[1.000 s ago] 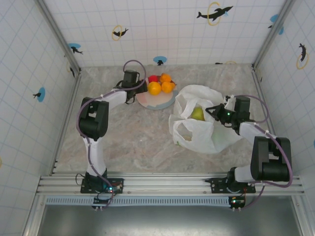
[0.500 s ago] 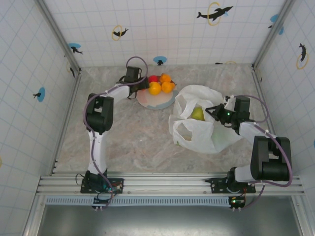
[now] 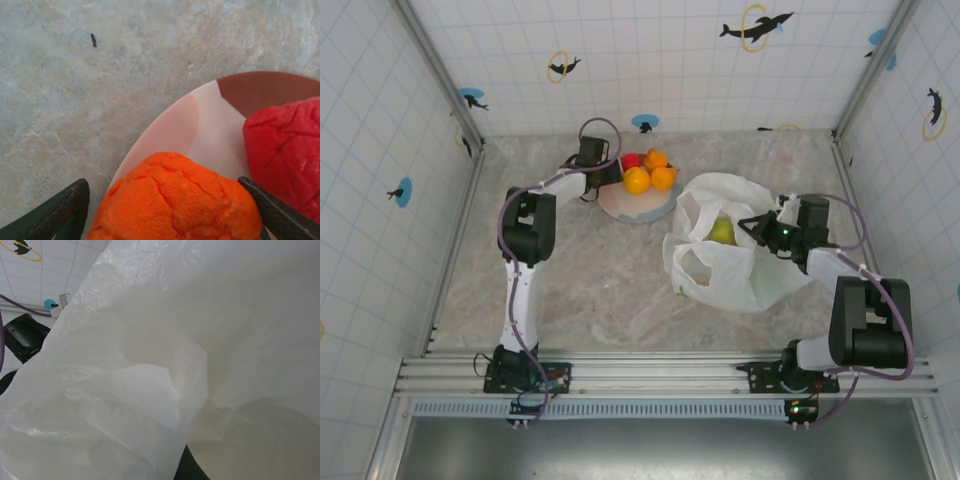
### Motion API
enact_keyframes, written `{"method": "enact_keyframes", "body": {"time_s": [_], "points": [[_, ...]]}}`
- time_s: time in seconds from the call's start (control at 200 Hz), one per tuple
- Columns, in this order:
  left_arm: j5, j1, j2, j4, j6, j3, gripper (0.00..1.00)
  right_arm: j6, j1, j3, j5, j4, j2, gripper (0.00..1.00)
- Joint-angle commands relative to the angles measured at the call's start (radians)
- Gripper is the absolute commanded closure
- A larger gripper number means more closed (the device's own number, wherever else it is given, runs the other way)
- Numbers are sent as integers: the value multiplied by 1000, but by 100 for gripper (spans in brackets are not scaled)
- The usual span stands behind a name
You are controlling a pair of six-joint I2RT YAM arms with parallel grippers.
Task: Place the fruits into the plastic bag
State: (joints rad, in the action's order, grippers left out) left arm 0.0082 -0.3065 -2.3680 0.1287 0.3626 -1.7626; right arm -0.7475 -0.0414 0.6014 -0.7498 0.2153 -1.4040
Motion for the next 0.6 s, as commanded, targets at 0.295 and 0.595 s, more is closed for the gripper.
{"method": "enact_keyframes", "body": {"time_s": [0.295,0.595], "points": [[8,11,135,-10,-21,67,41,5,-8,9,-18,27,13,100],[85,4,520,-216,36,555,46,4,-11,10,-13,25,22,100]]}}
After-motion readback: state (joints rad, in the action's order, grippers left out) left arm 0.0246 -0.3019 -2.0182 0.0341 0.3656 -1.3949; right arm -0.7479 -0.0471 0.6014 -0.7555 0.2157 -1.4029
